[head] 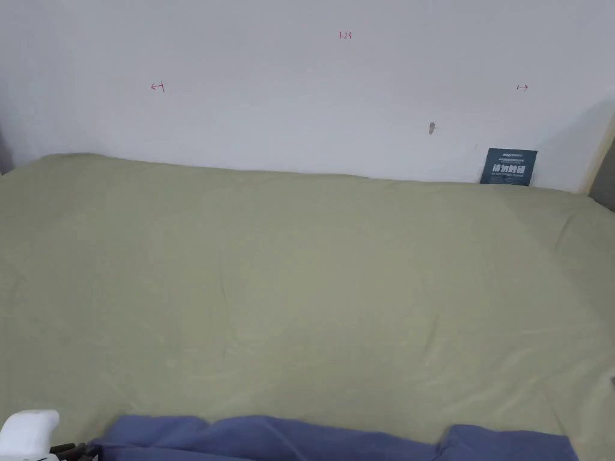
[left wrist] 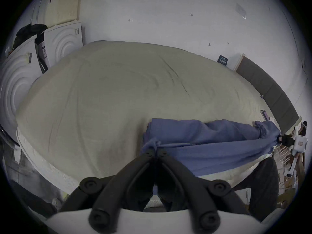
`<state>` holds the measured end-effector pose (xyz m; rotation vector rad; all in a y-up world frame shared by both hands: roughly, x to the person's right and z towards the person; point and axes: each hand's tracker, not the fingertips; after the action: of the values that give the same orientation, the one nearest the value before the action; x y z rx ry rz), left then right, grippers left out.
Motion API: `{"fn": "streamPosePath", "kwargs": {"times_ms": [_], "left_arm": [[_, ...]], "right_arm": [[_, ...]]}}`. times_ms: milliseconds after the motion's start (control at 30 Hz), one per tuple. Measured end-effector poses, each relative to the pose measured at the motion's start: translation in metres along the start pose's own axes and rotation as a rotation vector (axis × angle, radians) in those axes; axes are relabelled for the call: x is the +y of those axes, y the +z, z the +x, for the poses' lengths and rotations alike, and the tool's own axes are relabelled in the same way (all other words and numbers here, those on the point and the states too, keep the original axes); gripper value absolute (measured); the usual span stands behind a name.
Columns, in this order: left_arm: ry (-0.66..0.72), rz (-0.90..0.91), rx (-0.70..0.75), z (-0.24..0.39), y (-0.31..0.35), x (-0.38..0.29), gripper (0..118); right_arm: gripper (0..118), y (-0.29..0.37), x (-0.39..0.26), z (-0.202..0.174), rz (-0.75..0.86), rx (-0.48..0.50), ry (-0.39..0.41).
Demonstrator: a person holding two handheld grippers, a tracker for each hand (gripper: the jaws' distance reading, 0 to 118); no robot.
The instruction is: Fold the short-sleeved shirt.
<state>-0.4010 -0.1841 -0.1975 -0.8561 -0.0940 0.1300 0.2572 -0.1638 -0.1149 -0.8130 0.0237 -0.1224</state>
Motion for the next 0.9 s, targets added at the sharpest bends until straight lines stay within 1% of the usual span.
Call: {"fn": "streamPosePath", "kwargs": {"times_ms": [33,67,100,133,167,200,233,300,333,367,400,433,467,500,533,567,633,700,800,833,900], "left_arm": [[-0.001,0.001,0.002,0.004,0.003,0.0,26],[0.0,0.002,0.007,0.004,0.003,0.001,60],[0.001,0.001,0.007,0.005,0.003,0.002,92],[0.007,0.008,0.014,0.006,0.006,0.004,106],[0.02,0.046,0.019,0.01,0.013,0.004,105],[0.029,0.058,0.026,0.013,0.018,0.007,105],[0.037,0.073,0.026,0.016,0.023,0.011,104],[0.04,0.113,0.033,0.026,0.037,0.016,101],[0.032,0.142,0.045,0.032,0.044,0.02,90],[0.005,0.175,0.06,0.038,0.051,0.024,65],[-0.014,0.194,0.079,0.044,0.057,0.027,23],[-0.025,0.221,0.093,0.052,0.064,0.03,0],[-0.031,0.252,0.136,0.056,0.072,0.03,0],[-0.024,0.253,0.109,0.06,0.077,0.032,0],[-0.02,0.248,0.095,0.062,0.08,0.035,0],[-0.007,0.296,0.086,0.066,0.083,0.035,0],[-0.017,0.313,0.102,0.072,0.094,0.037,0],[-0.014,0.324,0.102,0.071,0.091,0.039,0],[0.019,0.307,0.088,0.063,0.094,0.043,0],[0.042,0.278,0.076,0.054,0.084,0.044,0],[0.081,0.22,0.046,0.039,0.078,0.046,0]], "right_arm": [[2,0.0,-0.001,-0.001,-0.006,0.001,-0.005],[21,0.002,-0.002,-0.005,-0.009,-0.008,-0.007],[57,0.002,-0.001,-0.005,-0.011,-0.027,-0.007],[110,0.002,0.0,-0.004,-0.009,-0.033,-0.004],[116,0.003,0.0,-0.006,0.002,-0.031,-0.004],[110,0.003,-0.002,-0.008,0.046,-0.024,-0.029],[110,0.002,0.001,-0.008,0.037,-0.02,-0.029],[111,0.0,0.004,-0.01,0.076,-0.015,-0.028],[107,0.024,0.018,-0.036,0.088,-0.006,-0.018],[93,0.028,0.022,-0.044,0.105,-0.004,-0.009],[61,0.034,0.026,-0.051,0.153,-0.012,-0.004],[0,0.039,0.03,-0.06,0.193,-0.027,-0.003],[0,0.034,0.033,-0.06,0.22,-0.049,0.009],[0,0.038,0.033,-0.065,0.294,-0.101,0.015],[0,0.042,0.034,-0.072,0.312,-0.085,0.017],[0,0.047,0.037,-0.081,0.338,-0.096,0.037],[0,0.057,0.041,-0.098,0.412,-0.113,0.029],[0,0.066,0.045,-0.114,0.454,-0.117,0.046],[0,0.077,0.047,-0.135,0.509,-0.137,0.083],[0,0.08,0.046,-0.142,0.536,-0.158,0.092],[0,0.091,0.044,-0.153,0.58,-0.165,0.107]]}}
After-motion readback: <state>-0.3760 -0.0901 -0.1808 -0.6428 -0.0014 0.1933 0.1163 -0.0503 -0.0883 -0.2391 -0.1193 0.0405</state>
